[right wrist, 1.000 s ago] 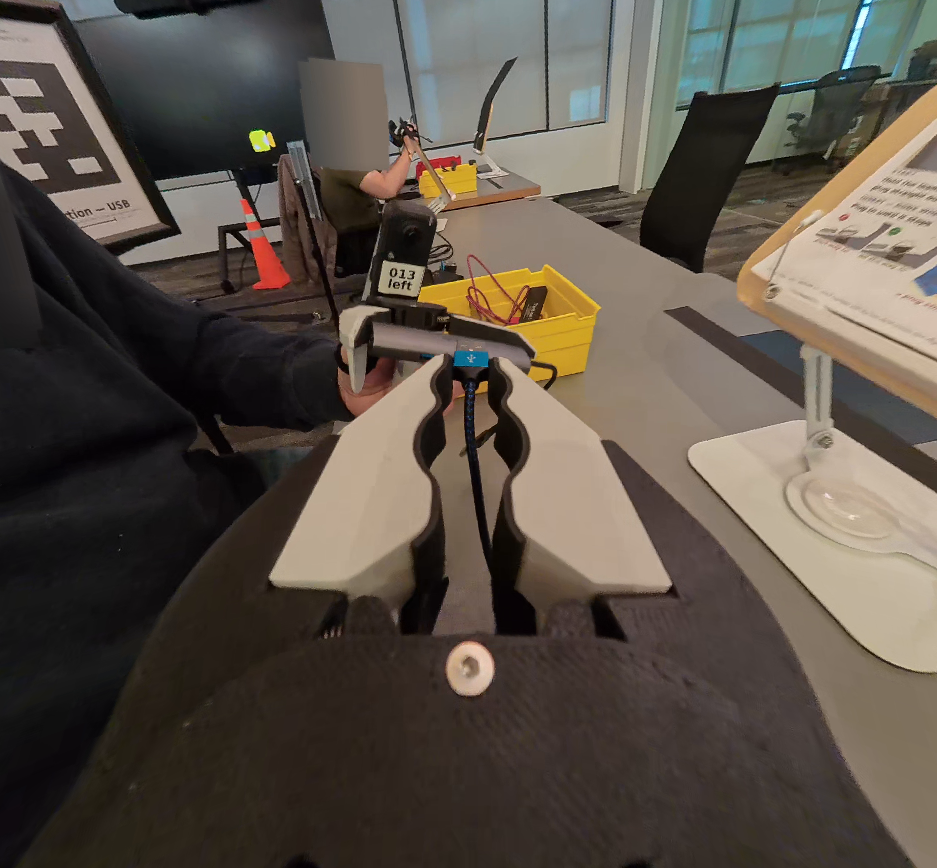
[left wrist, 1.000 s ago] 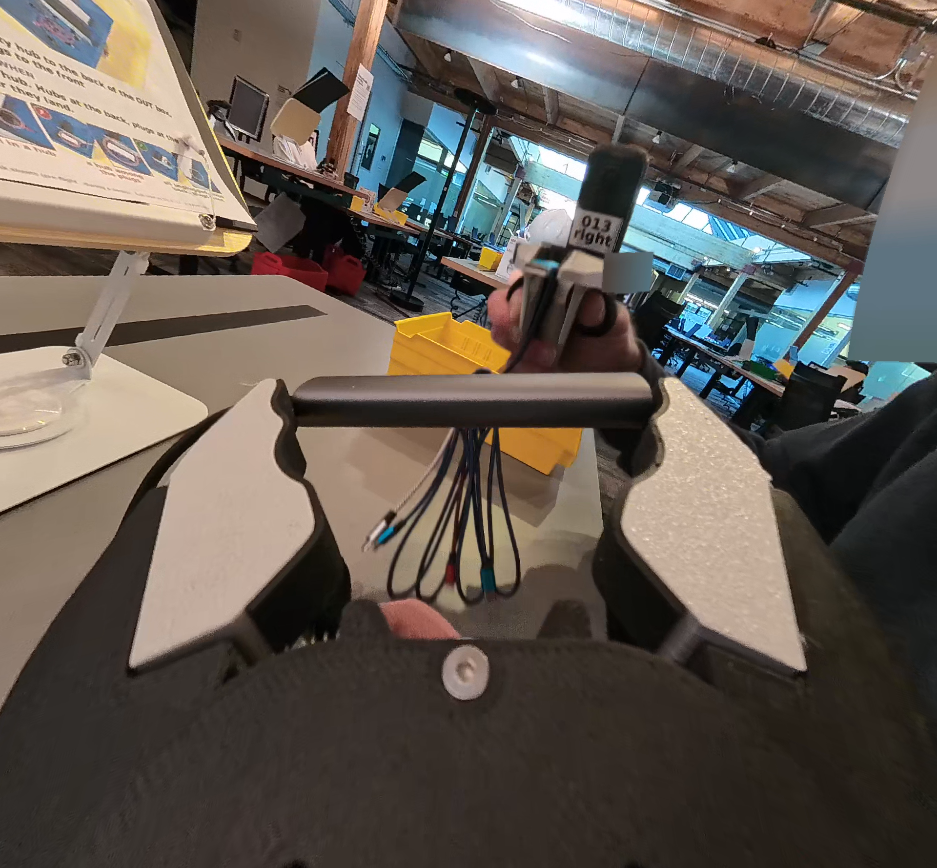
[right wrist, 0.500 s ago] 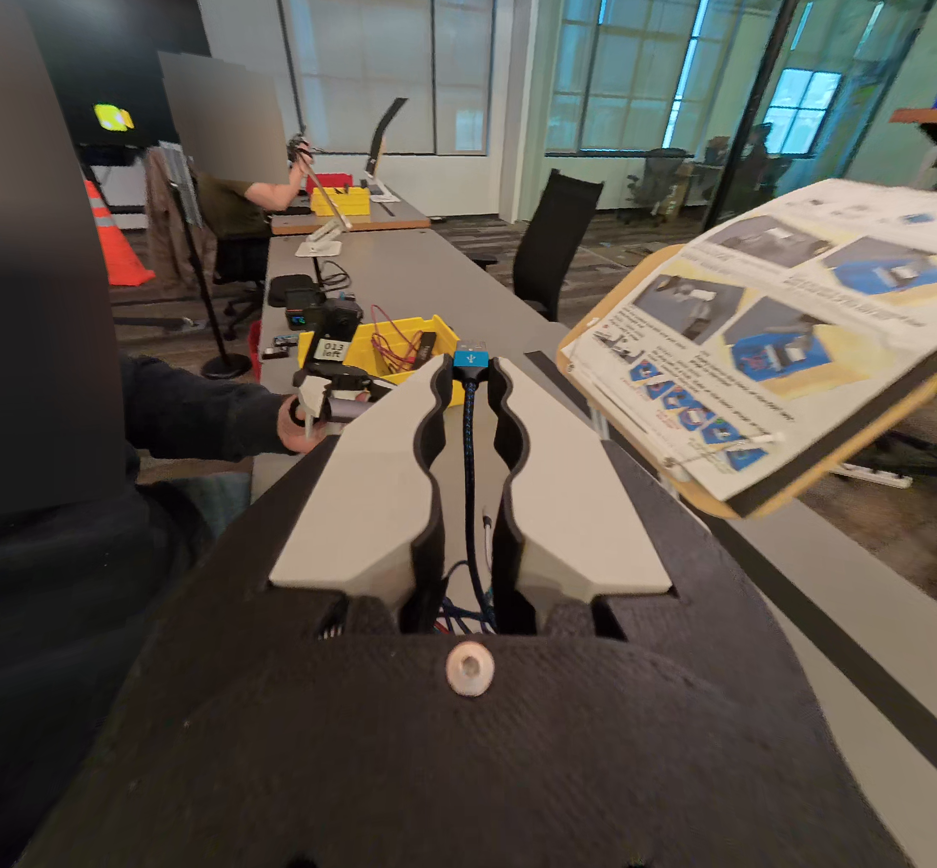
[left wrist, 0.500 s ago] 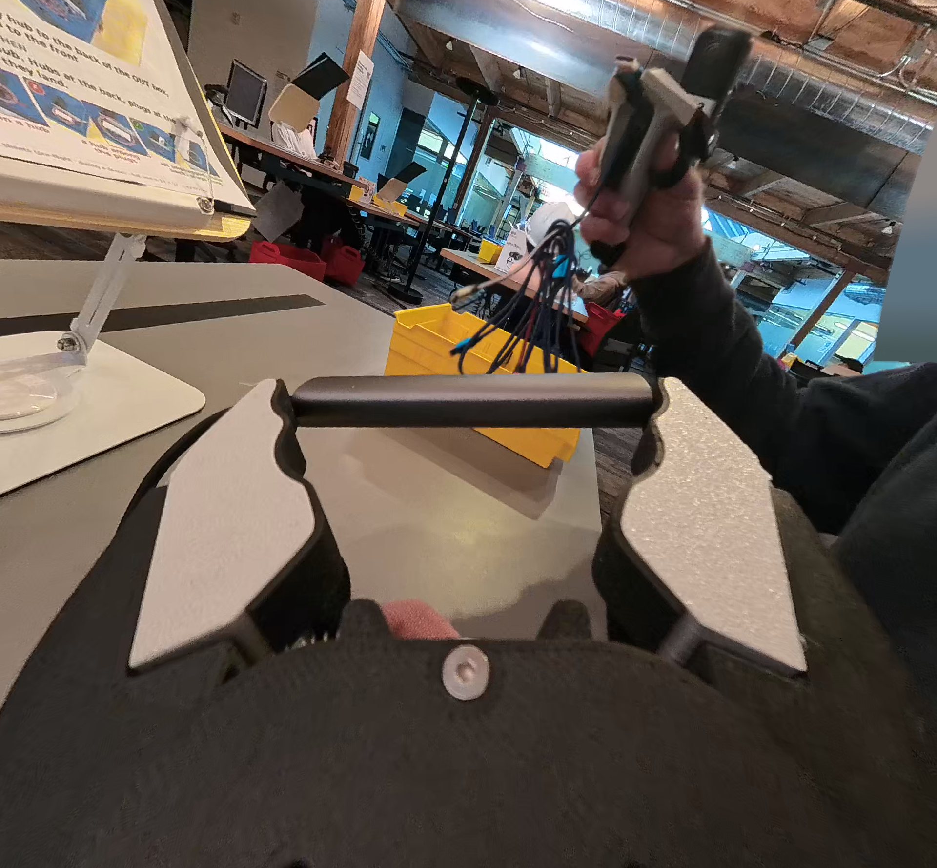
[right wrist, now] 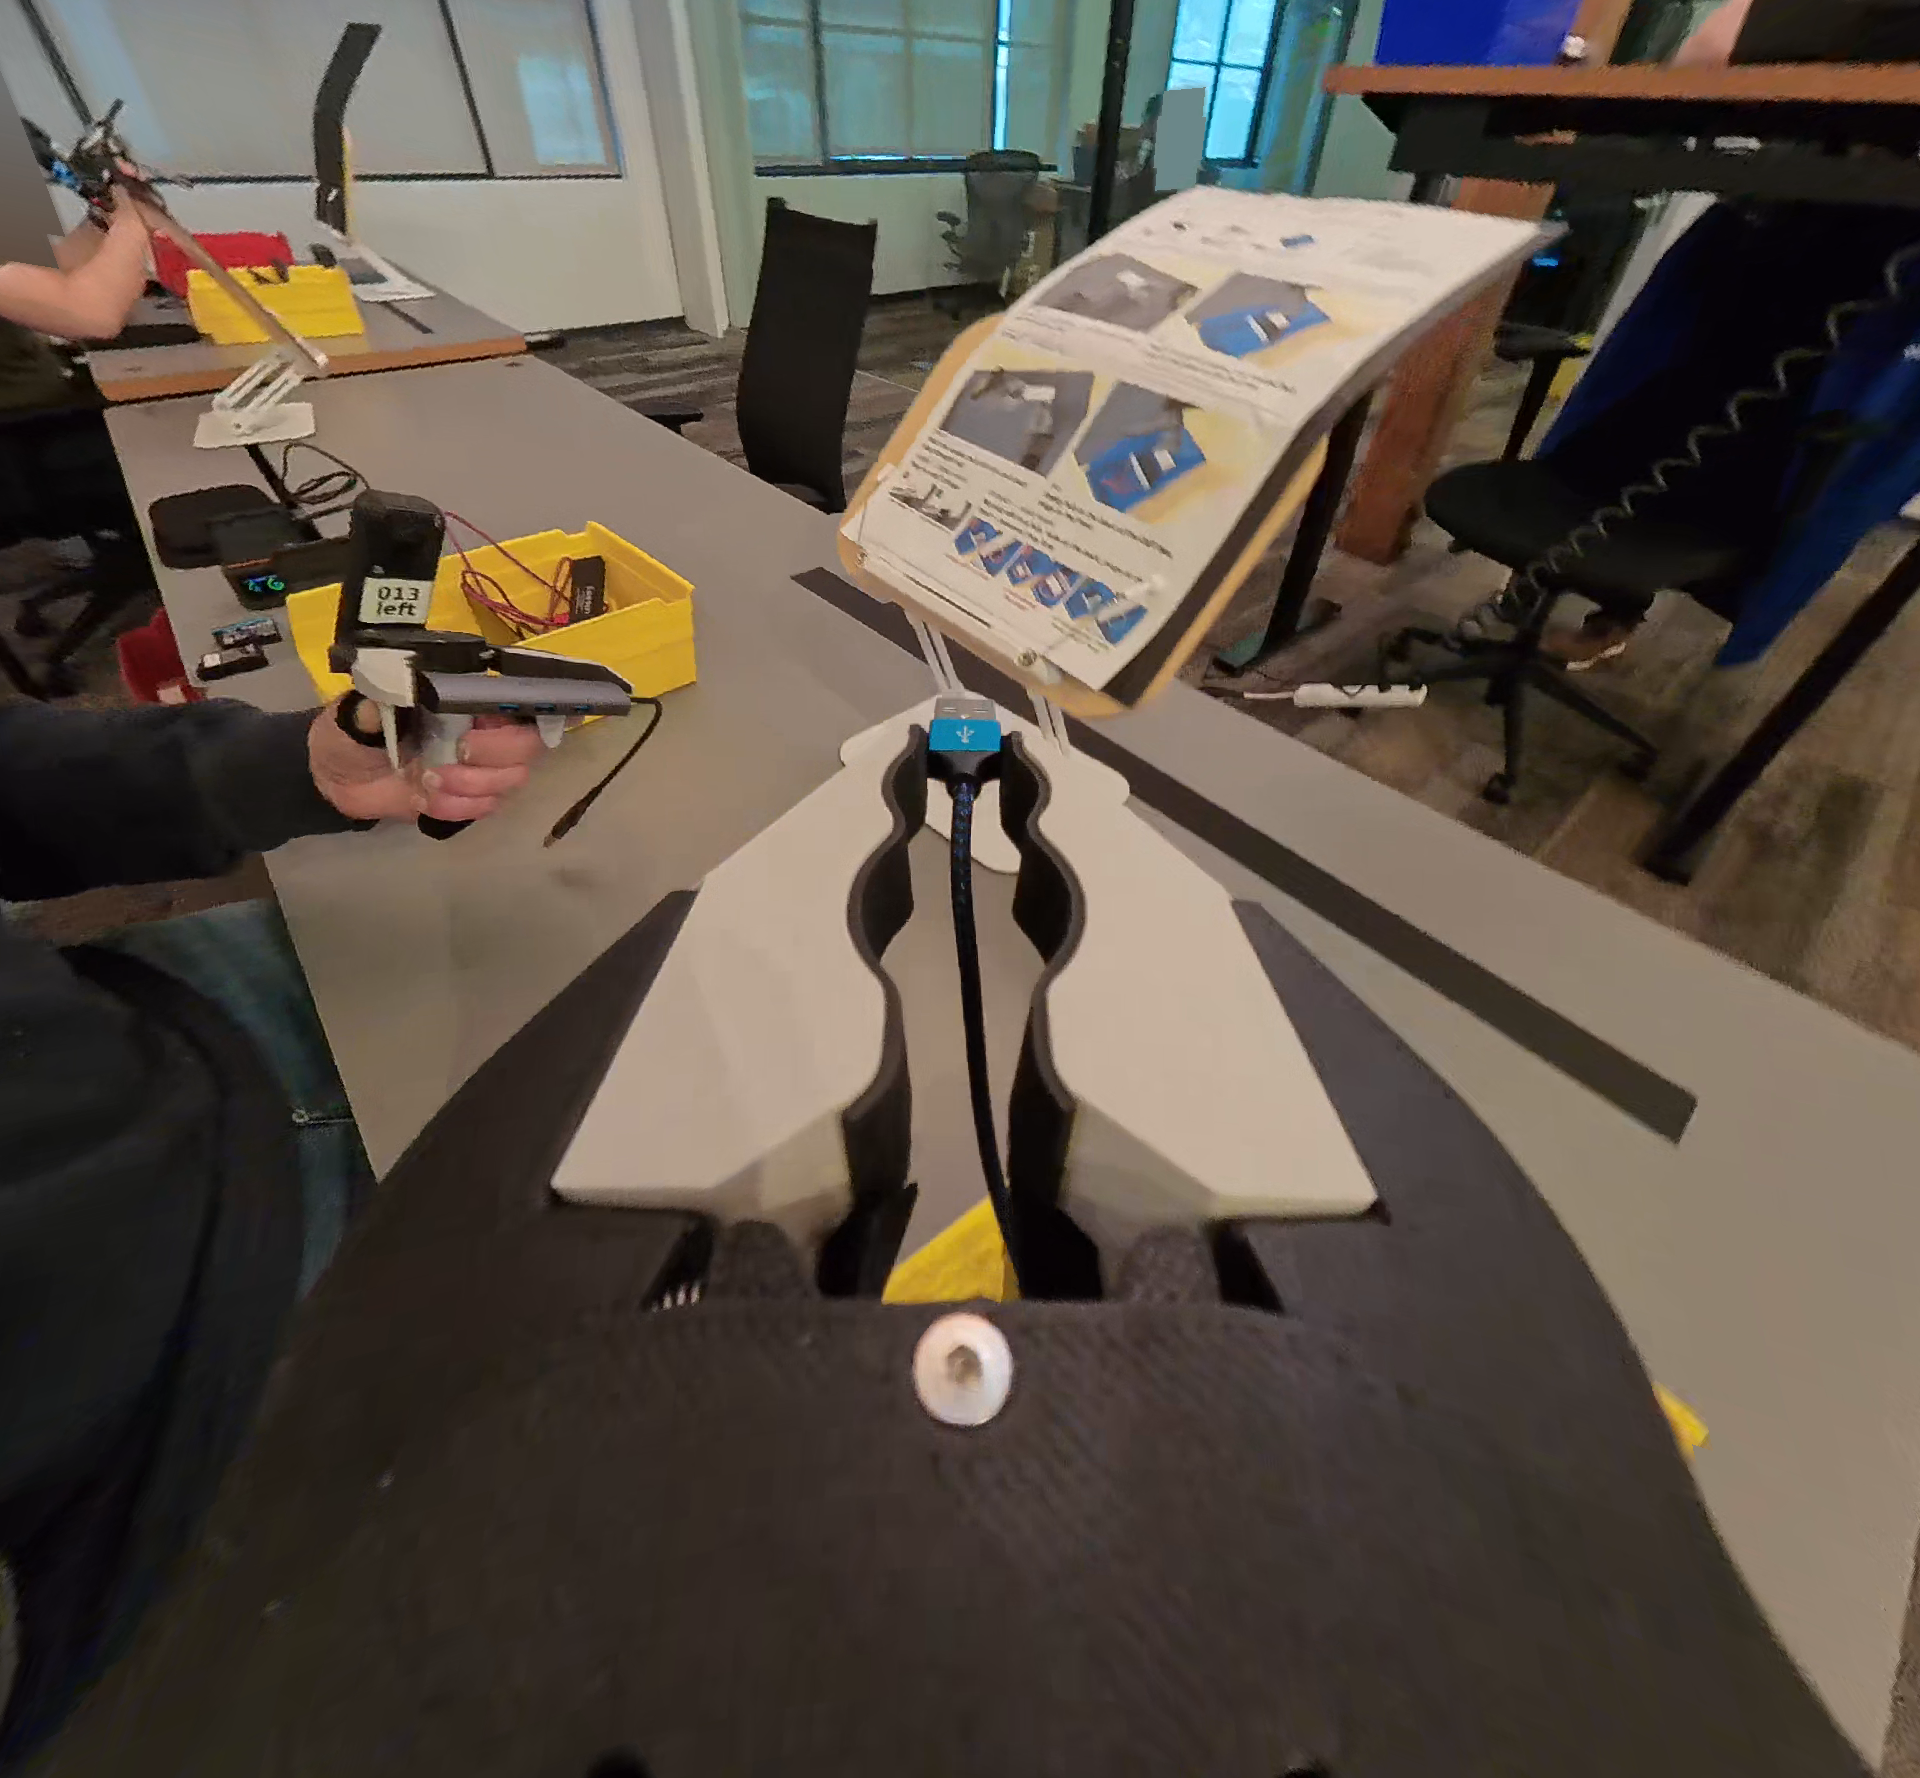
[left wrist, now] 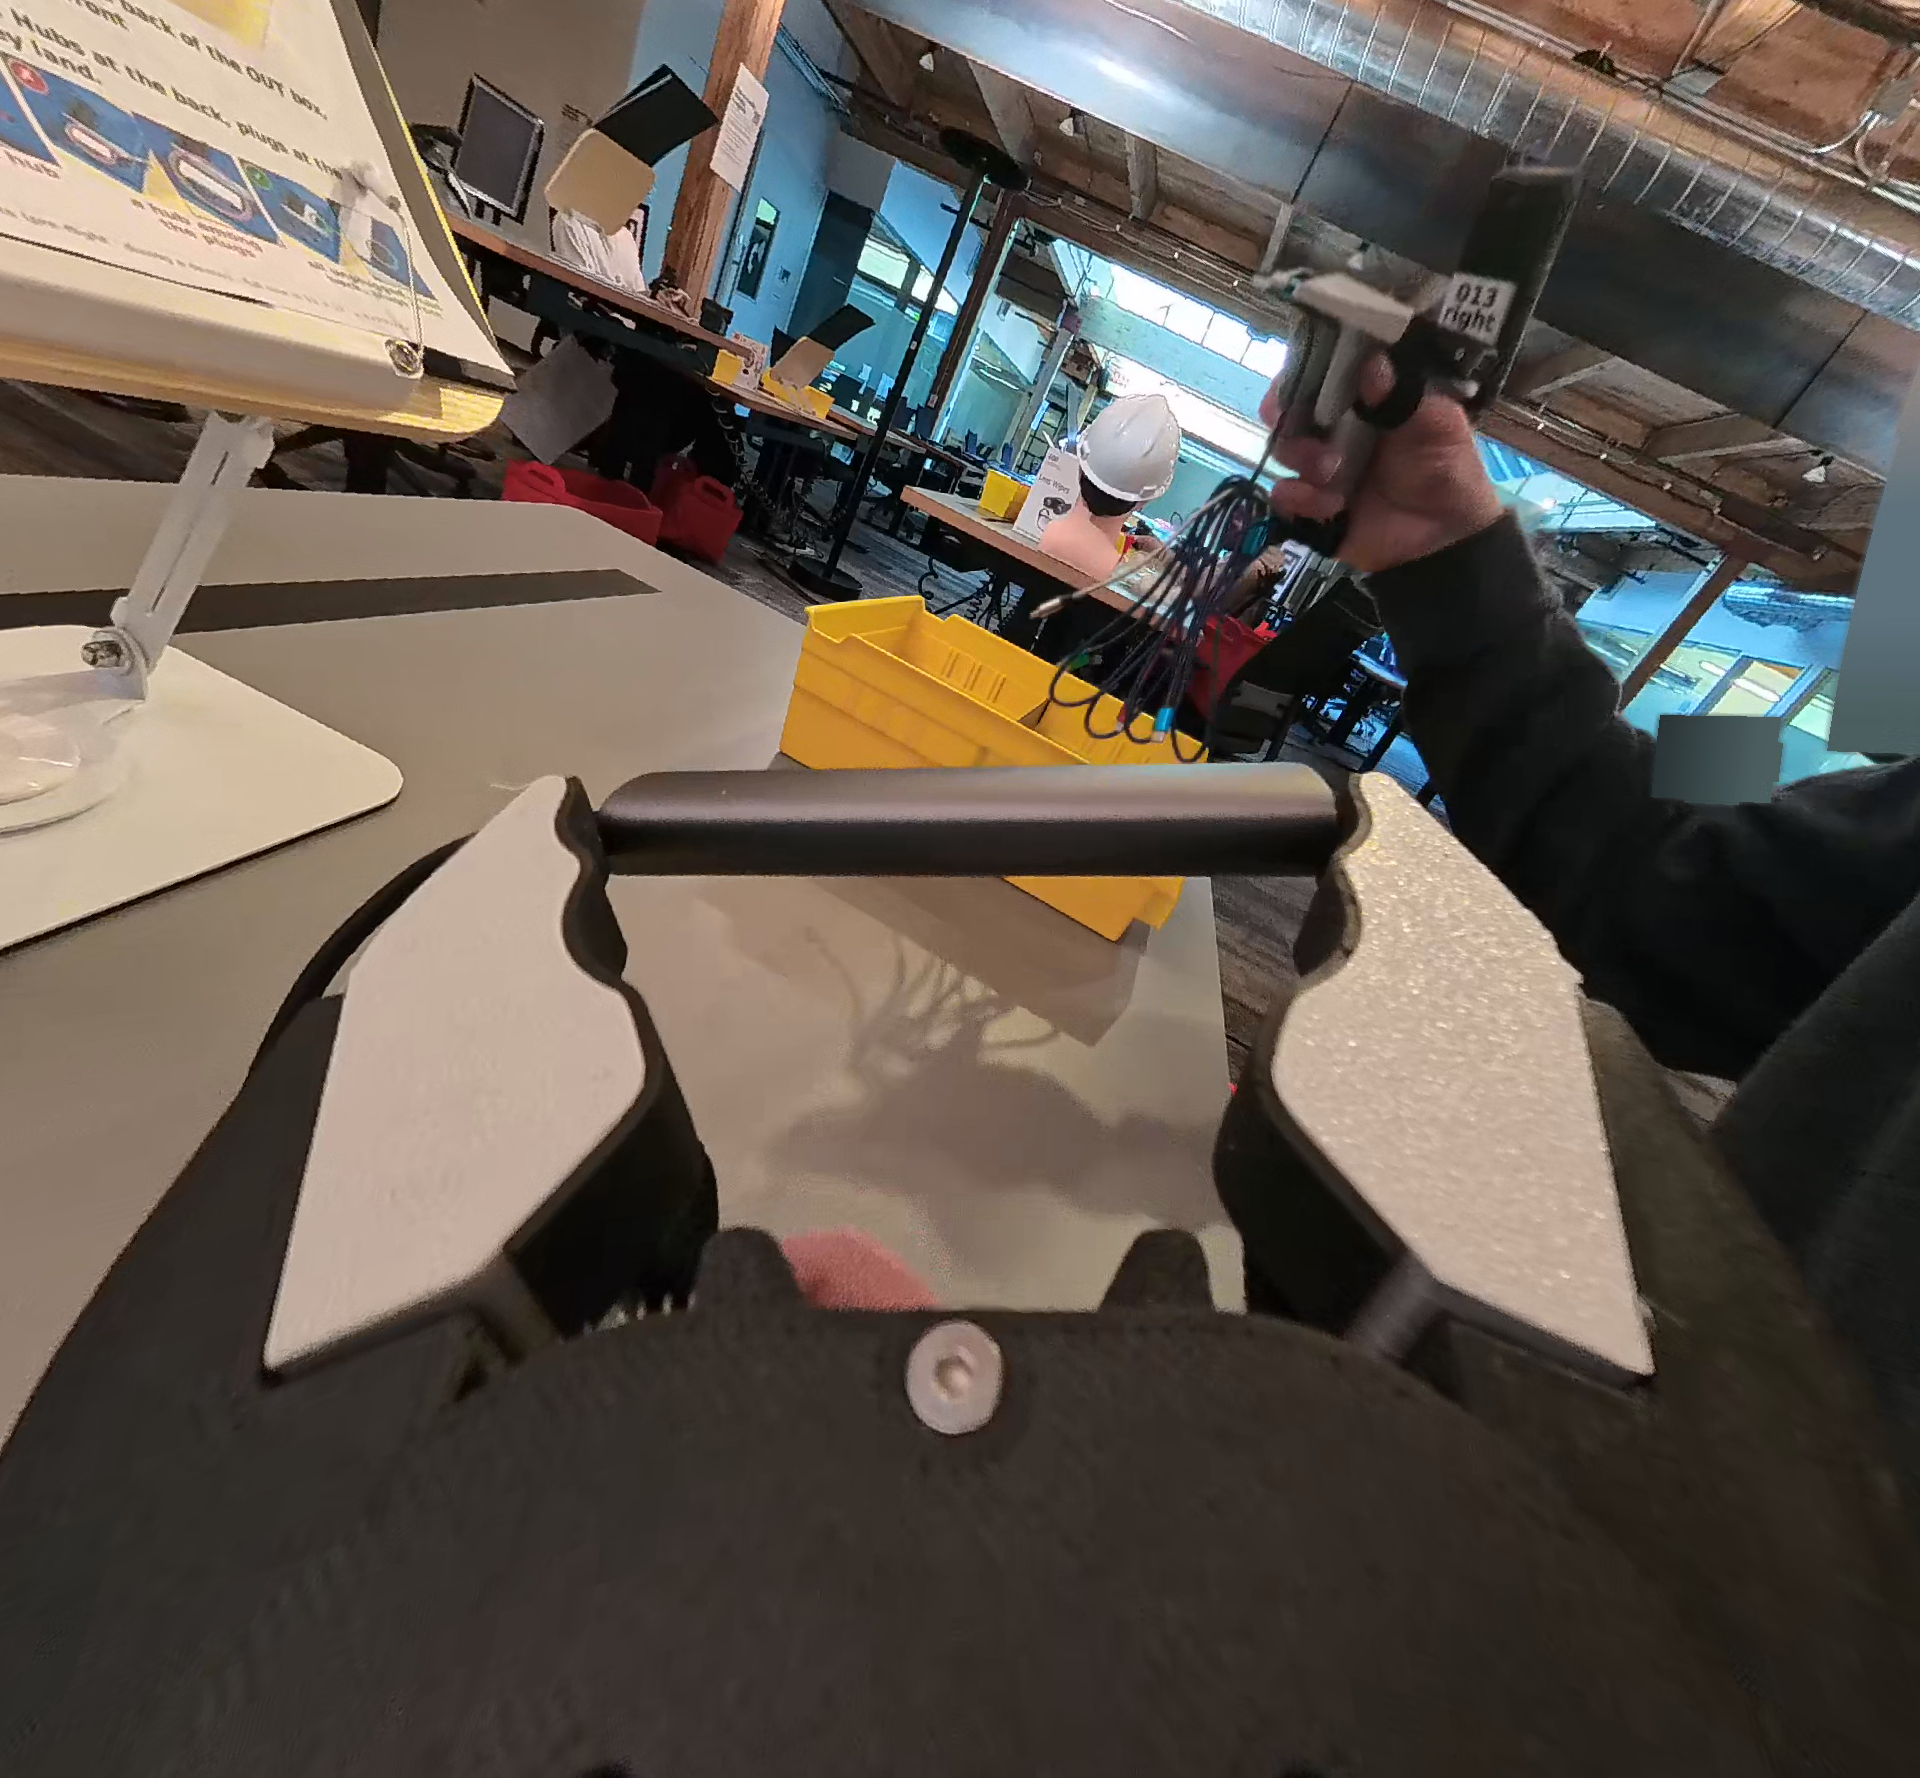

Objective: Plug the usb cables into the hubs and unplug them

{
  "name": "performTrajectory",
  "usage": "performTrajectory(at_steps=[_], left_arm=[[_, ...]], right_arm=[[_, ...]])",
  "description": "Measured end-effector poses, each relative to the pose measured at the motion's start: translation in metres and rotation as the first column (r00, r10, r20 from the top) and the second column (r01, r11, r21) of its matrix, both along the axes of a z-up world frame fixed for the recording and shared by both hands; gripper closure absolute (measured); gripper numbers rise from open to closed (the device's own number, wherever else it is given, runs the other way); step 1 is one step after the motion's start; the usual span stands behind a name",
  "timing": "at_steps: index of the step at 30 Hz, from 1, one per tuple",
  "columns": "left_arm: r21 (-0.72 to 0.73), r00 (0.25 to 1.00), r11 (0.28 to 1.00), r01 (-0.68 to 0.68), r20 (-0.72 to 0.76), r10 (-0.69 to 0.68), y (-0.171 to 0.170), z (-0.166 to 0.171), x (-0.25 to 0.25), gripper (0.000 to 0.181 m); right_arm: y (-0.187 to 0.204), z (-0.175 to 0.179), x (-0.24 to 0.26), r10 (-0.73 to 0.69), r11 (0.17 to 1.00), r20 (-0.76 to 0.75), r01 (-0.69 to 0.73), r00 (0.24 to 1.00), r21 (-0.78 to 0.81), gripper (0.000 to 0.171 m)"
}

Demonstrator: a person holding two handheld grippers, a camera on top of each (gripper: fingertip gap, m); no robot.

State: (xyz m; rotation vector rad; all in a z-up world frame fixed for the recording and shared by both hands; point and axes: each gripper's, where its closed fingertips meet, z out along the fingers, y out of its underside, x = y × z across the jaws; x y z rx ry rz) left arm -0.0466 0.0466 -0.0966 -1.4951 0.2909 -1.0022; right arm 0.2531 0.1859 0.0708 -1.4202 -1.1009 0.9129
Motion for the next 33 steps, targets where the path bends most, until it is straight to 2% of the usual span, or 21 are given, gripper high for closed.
performTrajectory(at_steps=[8, 21, 25, 33], left_arm=[[-0.014, 1.0, 1.0, 0.013, -0.002, -0.013, 0.0, -0.005, 0.005, 0.054], [-0.024, 1.0, 0.999, 0.022, 0.0, -0.022, 0.0, -0.01, 0.006, 0.054], [-0.023, 1.0, 0.999, 0.022, 0.0, -0.022, 0.0, -0.009, 0.005, 0.054], [-0.027, 0.999, 0.999, 0.03, -0.014, -0.03, -0.001, -0.012, 0.009, 0.054]], right_arm=[[0.015, -0.064, 0.025, -0.044, 0.986, -0.034, 0.038, 0.998, -0.165, 0.16], [0.01, -0.115, 0.037, -0.054, 0.965, 0.05, 0.065, 0.997, -0.254, 0.16], [0.012, -0.145, 0.049, -0.077, 0.951, 0.142, 0.115, 0.987, -0.288, 0.16], [0.015, -0.222, 0.073, -0.085, 0.92, 0.402, 0.227, 0.912, -0.32, 0.159]])
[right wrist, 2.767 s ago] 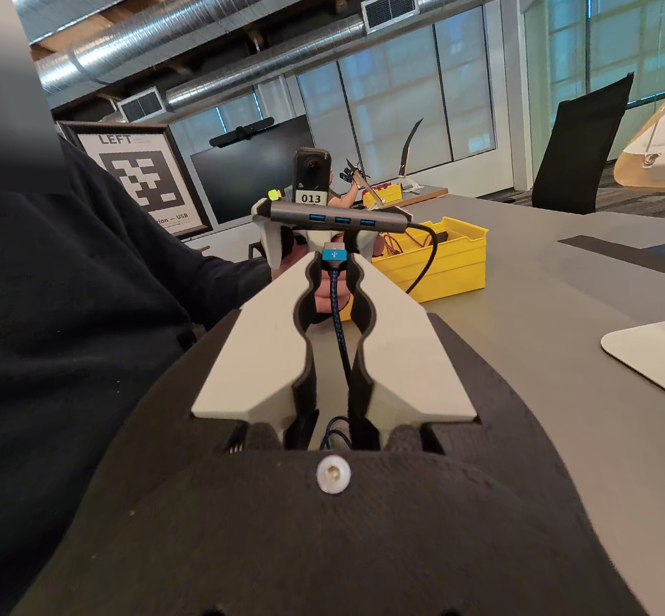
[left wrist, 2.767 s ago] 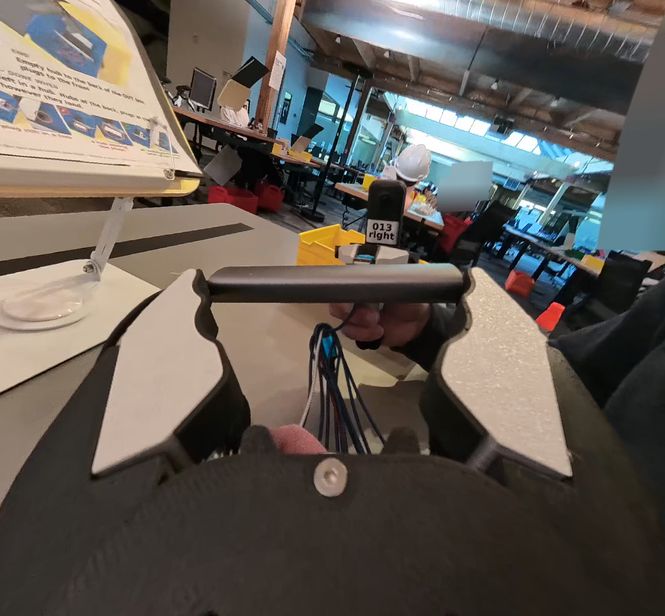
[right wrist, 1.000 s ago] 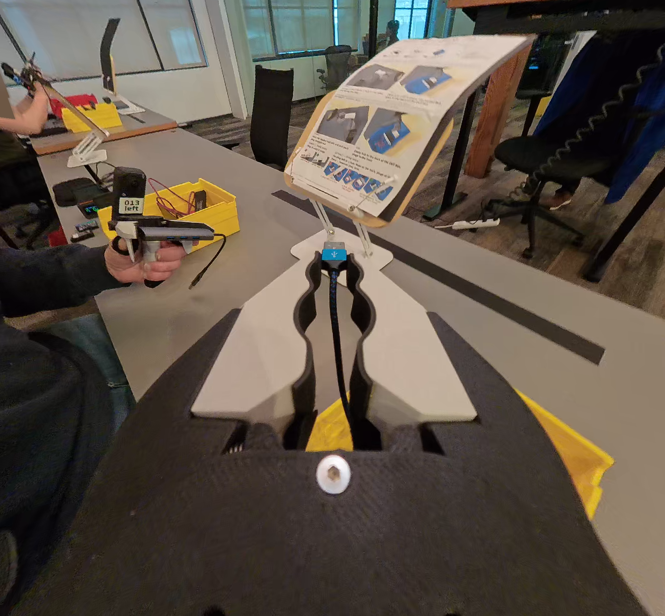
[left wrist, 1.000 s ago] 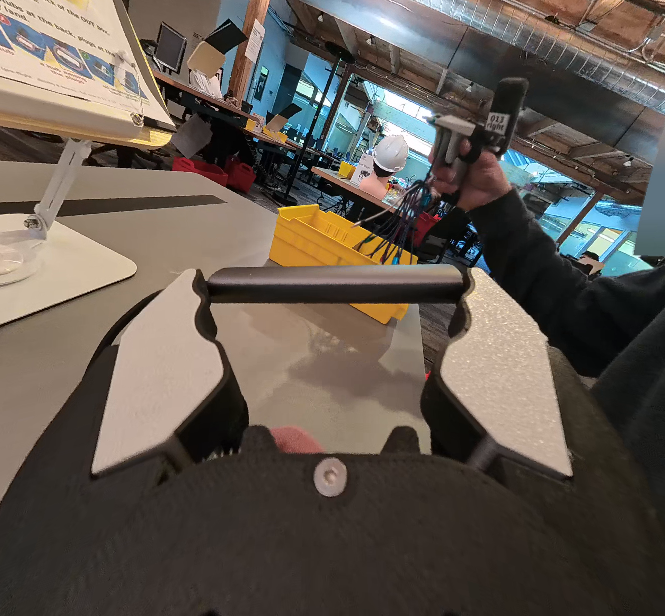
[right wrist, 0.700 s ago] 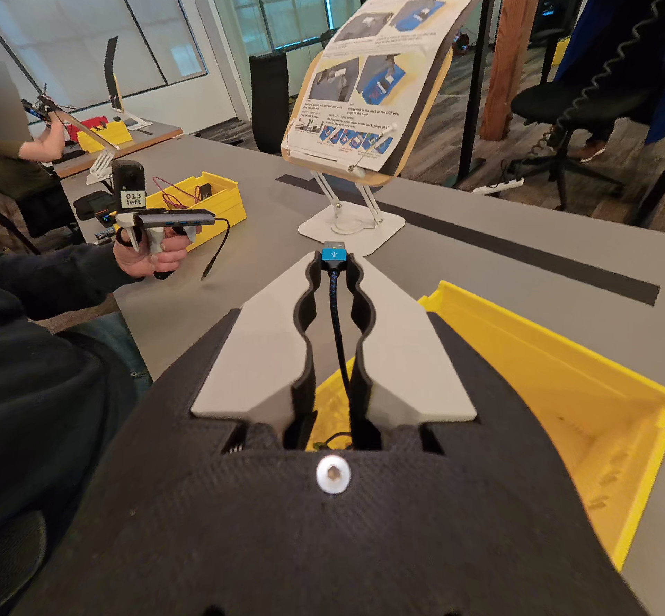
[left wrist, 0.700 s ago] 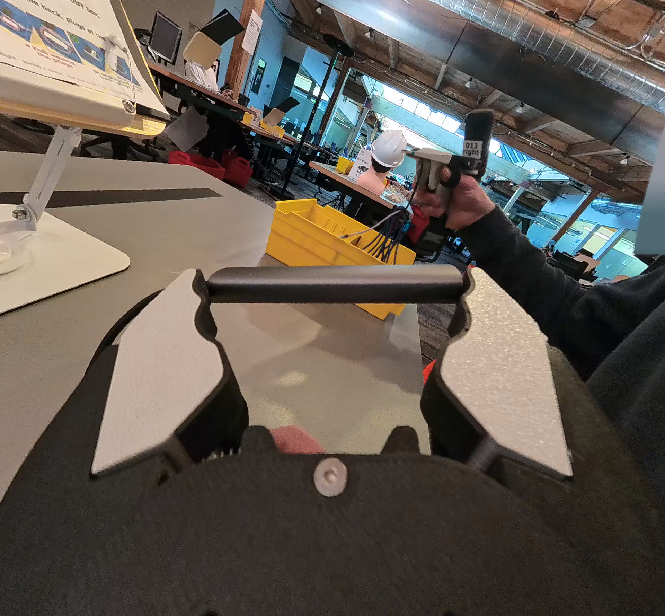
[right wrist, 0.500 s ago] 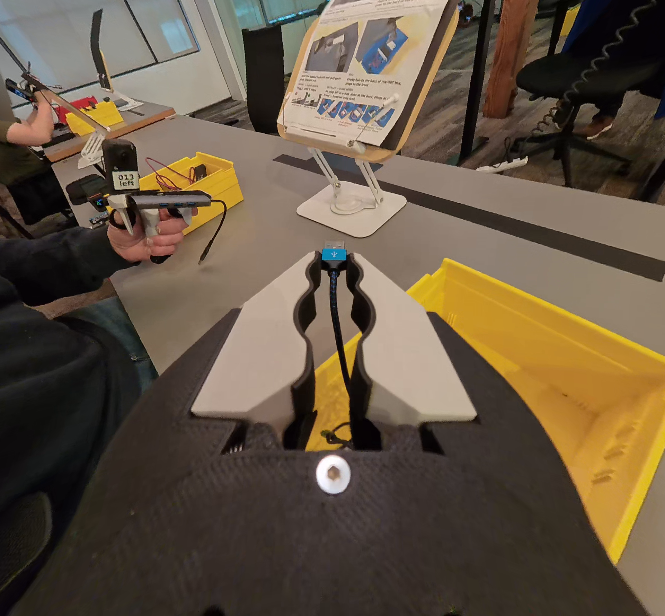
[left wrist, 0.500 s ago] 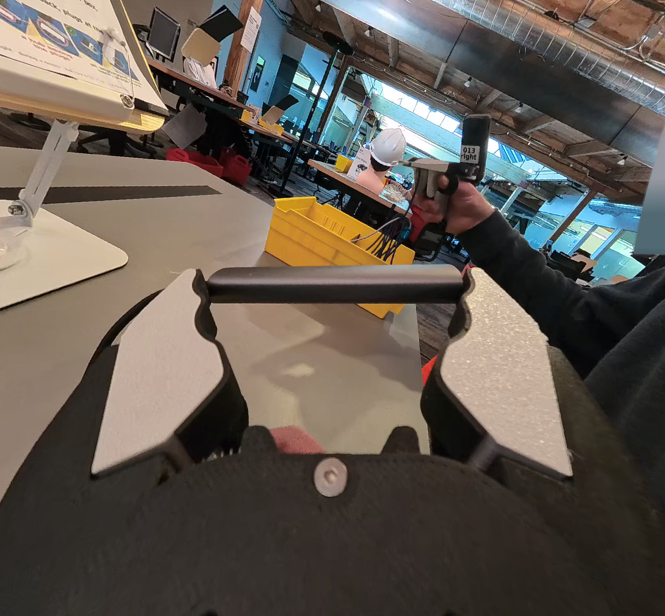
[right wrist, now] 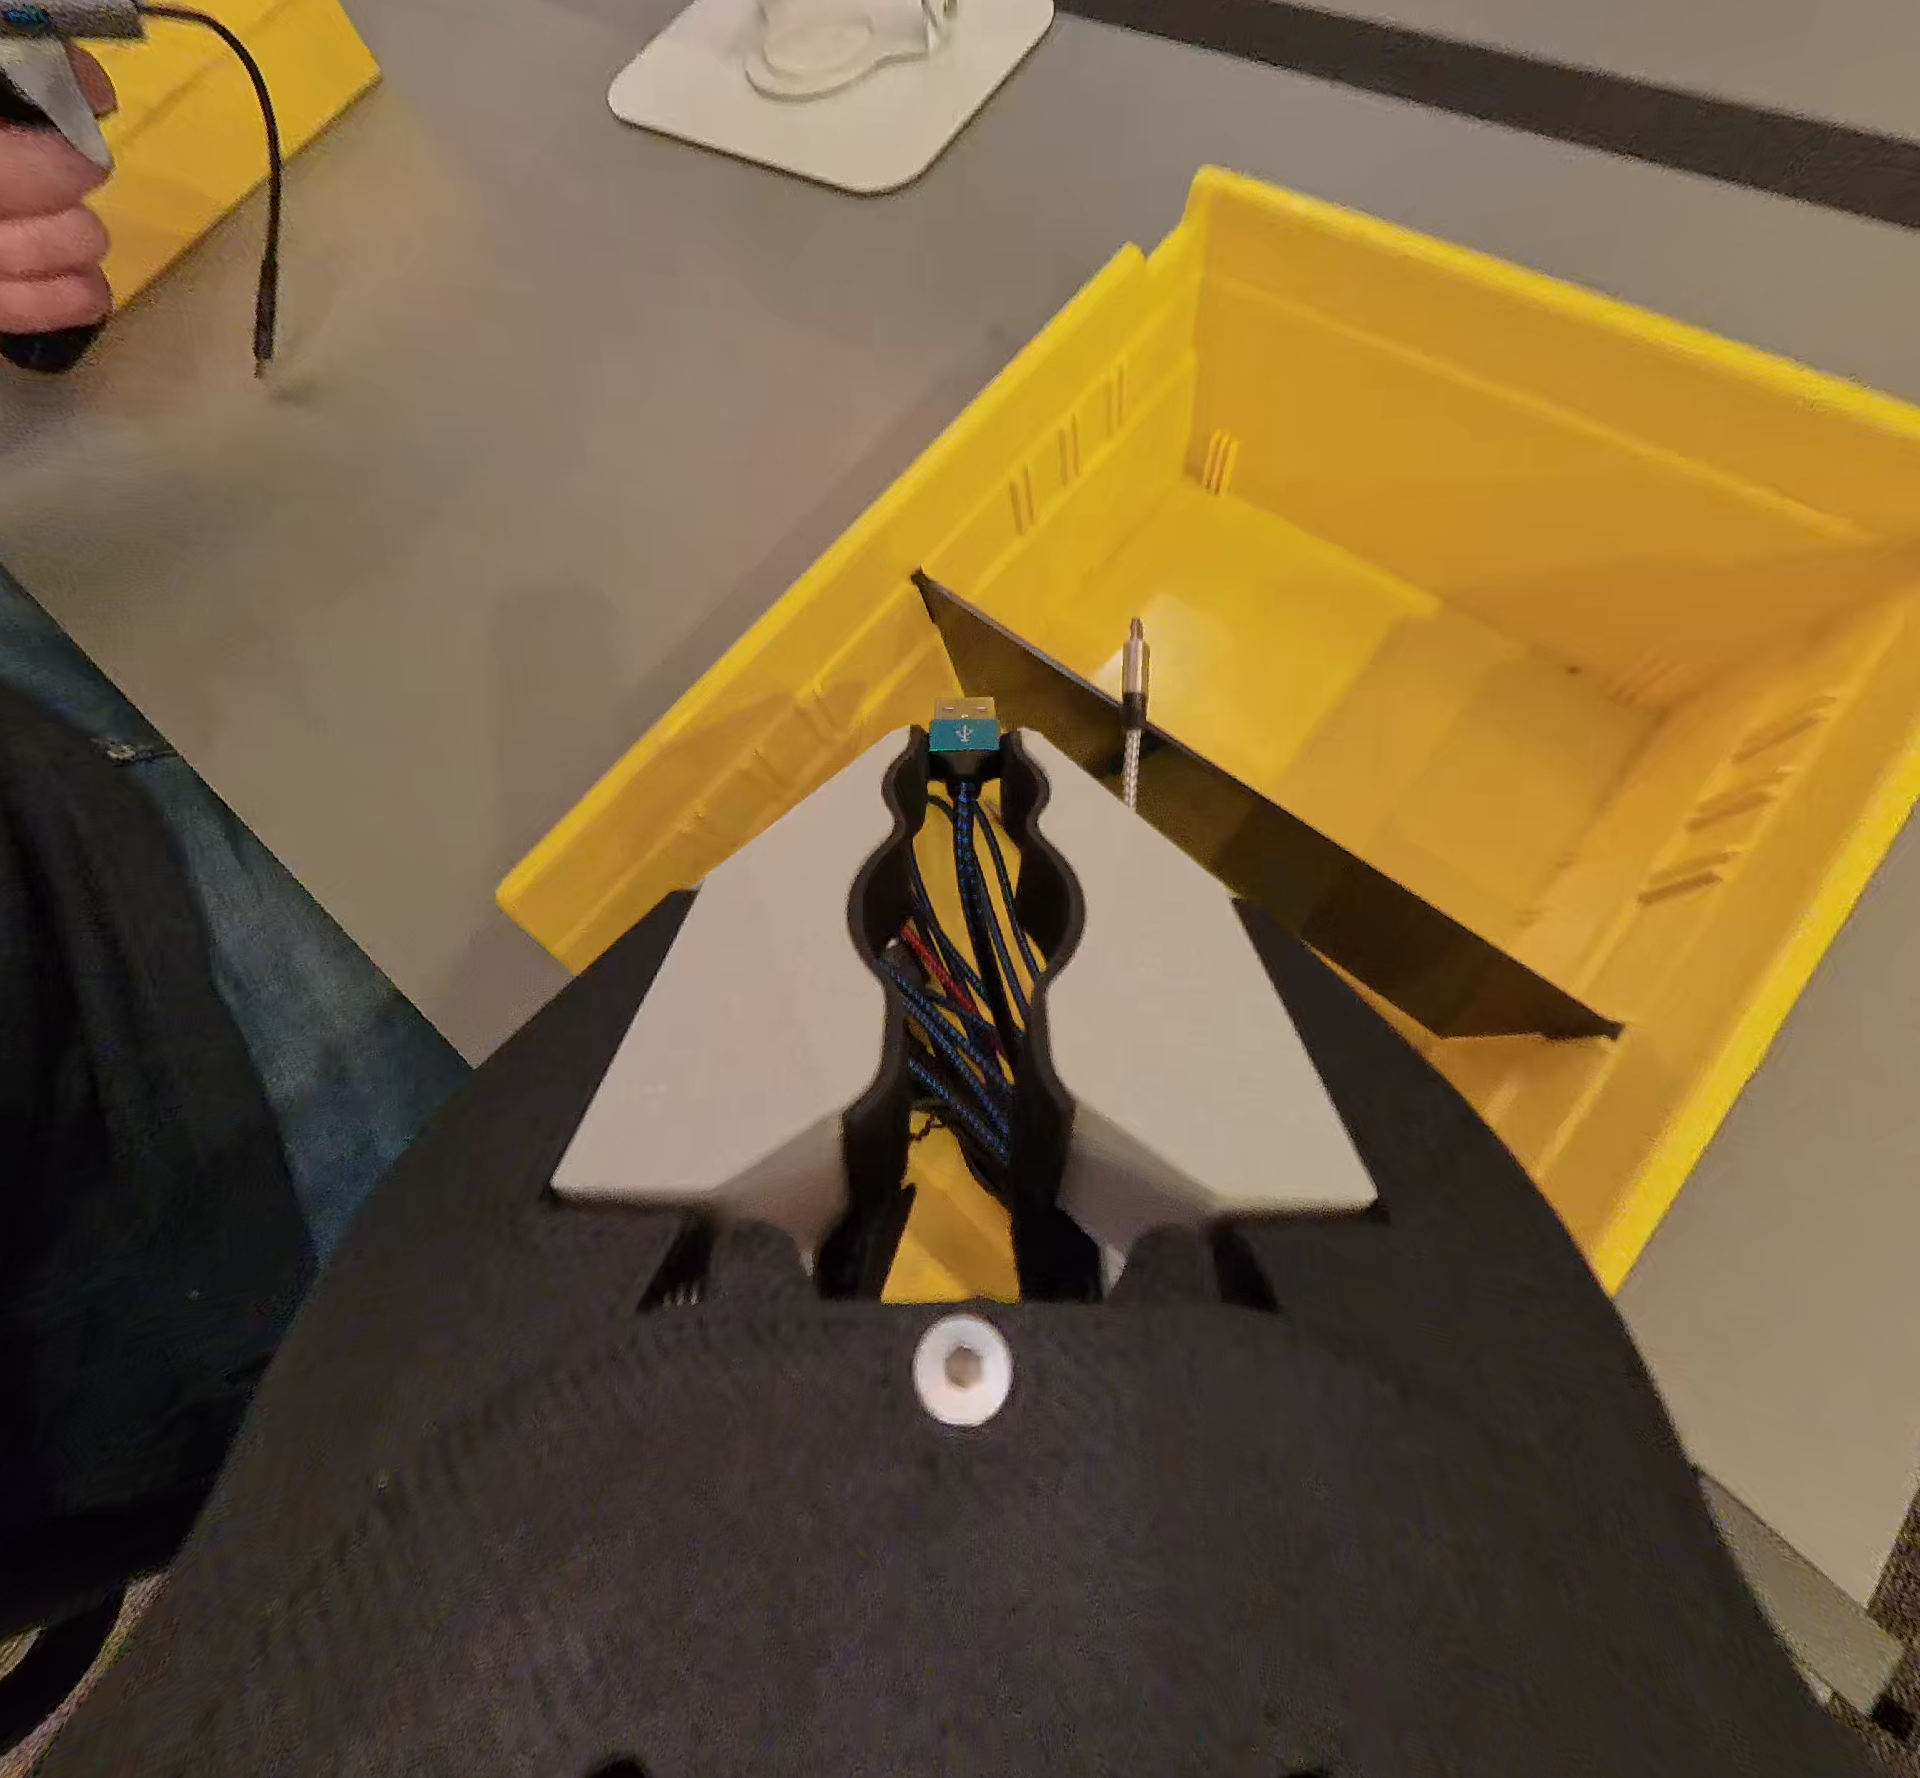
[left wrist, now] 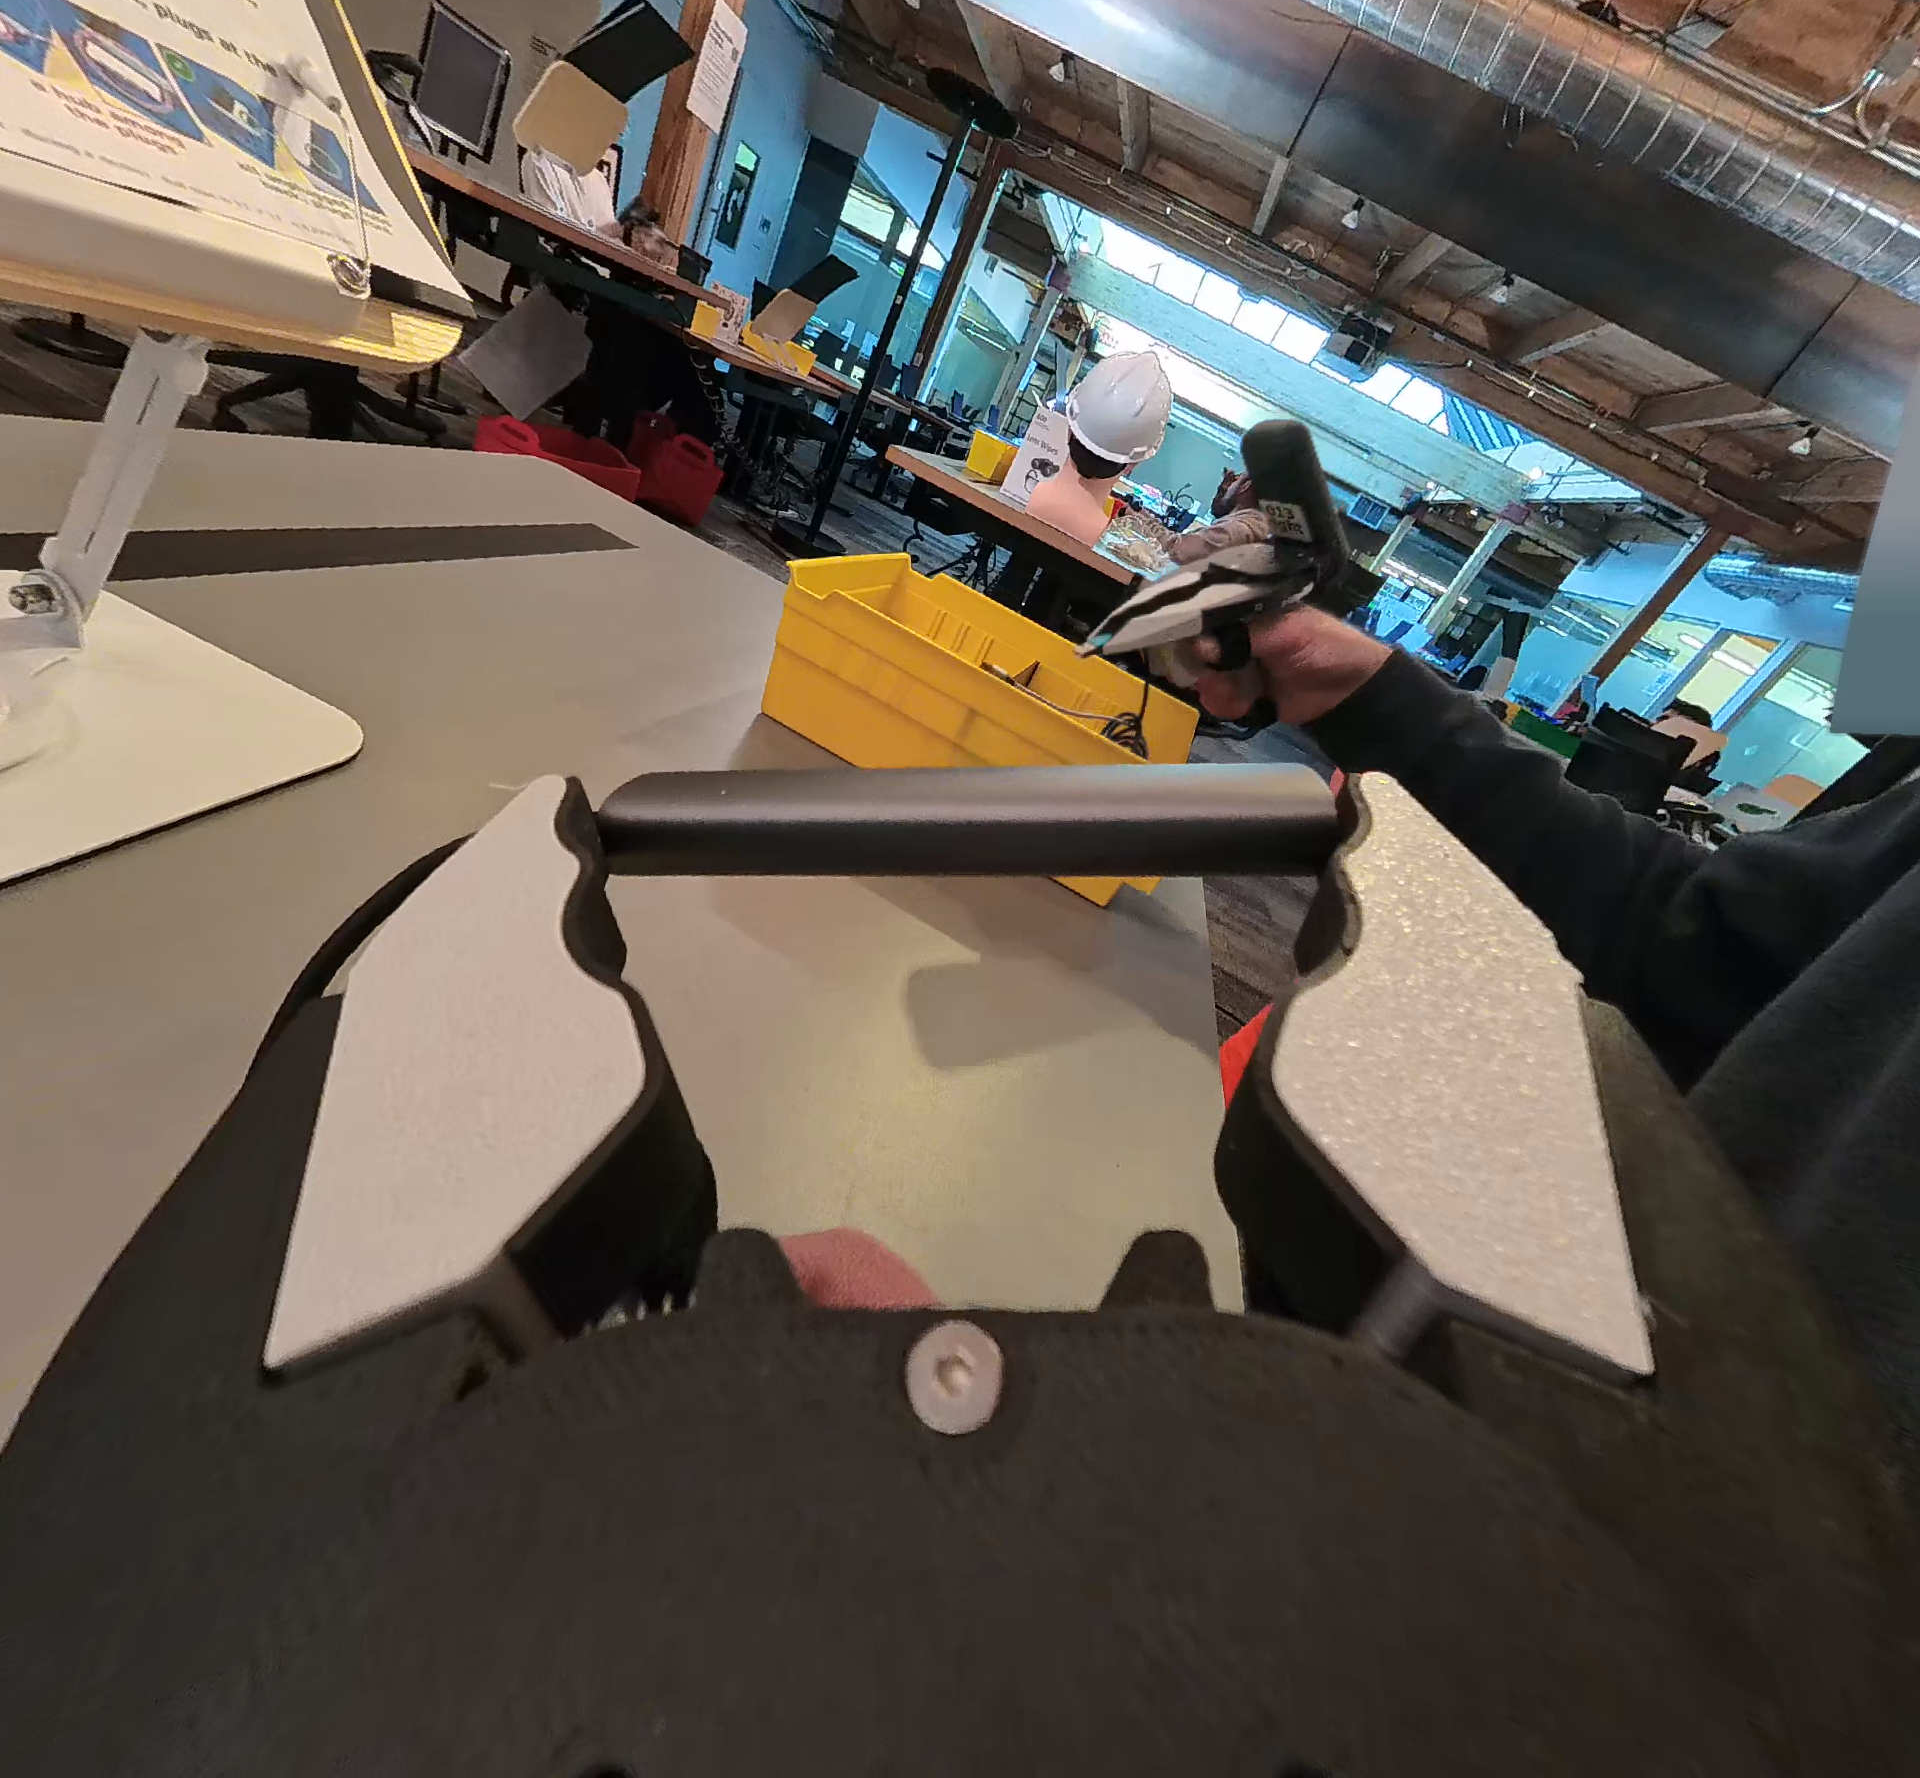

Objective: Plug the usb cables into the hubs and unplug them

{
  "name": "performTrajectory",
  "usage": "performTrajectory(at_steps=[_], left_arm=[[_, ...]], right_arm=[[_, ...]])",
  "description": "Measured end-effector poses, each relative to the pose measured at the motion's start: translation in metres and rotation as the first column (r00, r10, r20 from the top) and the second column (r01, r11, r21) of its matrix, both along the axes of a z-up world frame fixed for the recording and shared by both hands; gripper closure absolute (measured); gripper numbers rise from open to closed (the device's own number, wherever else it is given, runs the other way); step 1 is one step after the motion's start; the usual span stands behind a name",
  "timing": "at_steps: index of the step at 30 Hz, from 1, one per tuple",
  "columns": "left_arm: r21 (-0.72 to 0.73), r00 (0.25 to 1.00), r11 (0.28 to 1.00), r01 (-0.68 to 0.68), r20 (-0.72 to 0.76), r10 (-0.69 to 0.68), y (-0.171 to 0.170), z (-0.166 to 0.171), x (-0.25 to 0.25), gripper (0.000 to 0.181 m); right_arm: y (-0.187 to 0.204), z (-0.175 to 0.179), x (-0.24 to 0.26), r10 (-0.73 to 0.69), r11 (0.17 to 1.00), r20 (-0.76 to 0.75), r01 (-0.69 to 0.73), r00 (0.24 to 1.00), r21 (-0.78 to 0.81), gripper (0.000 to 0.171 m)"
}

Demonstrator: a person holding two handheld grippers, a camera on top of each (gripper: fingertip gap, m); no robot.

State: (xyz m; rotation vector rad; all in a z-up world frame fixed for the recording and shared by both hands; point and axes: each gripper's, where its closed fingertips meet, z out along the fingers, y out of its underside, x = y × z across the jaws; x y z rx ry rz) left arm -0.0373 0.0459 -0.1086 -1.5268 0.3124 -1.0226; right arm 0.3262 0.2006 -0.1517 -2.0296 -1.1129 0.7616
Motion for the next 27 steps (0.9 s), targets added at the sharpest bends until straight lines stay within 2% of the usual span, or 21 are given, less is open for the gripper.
performTrajectory(at_steps=[12, 13, 16, 20, 23, 25, 27], left_arm=[[-0.003, 1.0, 1.0, 0.01, -0.013, -0.01, -0.001, -0.002, 0.005, 0.054], [-0.003, 1.0, 1.0, 0.01, -0.014, -0.01, -0.001, -0.003, 0.006, 0.054], [-0.004, 1.0, 1.0, 0.012, -0.019, -0.012, -0.001, -0.004, 0.006, 0.054], [0.002, 0.999, 1.0, 0.011, -0.034, -0.011, -0.002, -0.003, 0.007, 0.054], [0.006, 0.999, 1.0, 0.014, -0.039, -0.014, -0.002, -0.002, 0.008, 0.054], [0.007, 0.999, 1.0, 0.019, -0.04, -0.019, -0.003, -0.002, 0.009, 0.054], [0.006, 0.999, 1.0, 0.027, -0.036, -0.026, -0.003, -0.002, 0.012, 0.054]], right_arm=[[-0.005, -0.074, 0.014, 0.053, 0.997, 0.309, -0.034, 0.95, -0.068, 0.16], [-0.009, -0.081, 0.013, 0.071, 0.995, 0.331, -0.044, 0.941, -0.088, 0.158], [-0.013, -0.096, 0.015, 0.102, 0.992, 0.425, -0.061, 0.899, -0.108, 0.137], [-0.017, -0.079, 0.018, 0.108, 0.994, 0.481, -0.089, 0.87, -0.062, 0.125], [-0.014, -0.051, 0.023, 0.066, 0.994, 0.542, -0.102, 0.838, 0.037, 0.123], [-0.018, -0.024, 0.011, 0.052, 0.982, 0.535, -0.142, 0.843, 0.129, 0.125], [-0.03, 0.003, -0.022, 0.09, 0.954, 0.476, -0.213, 0.875, 0.213, 0.129]])
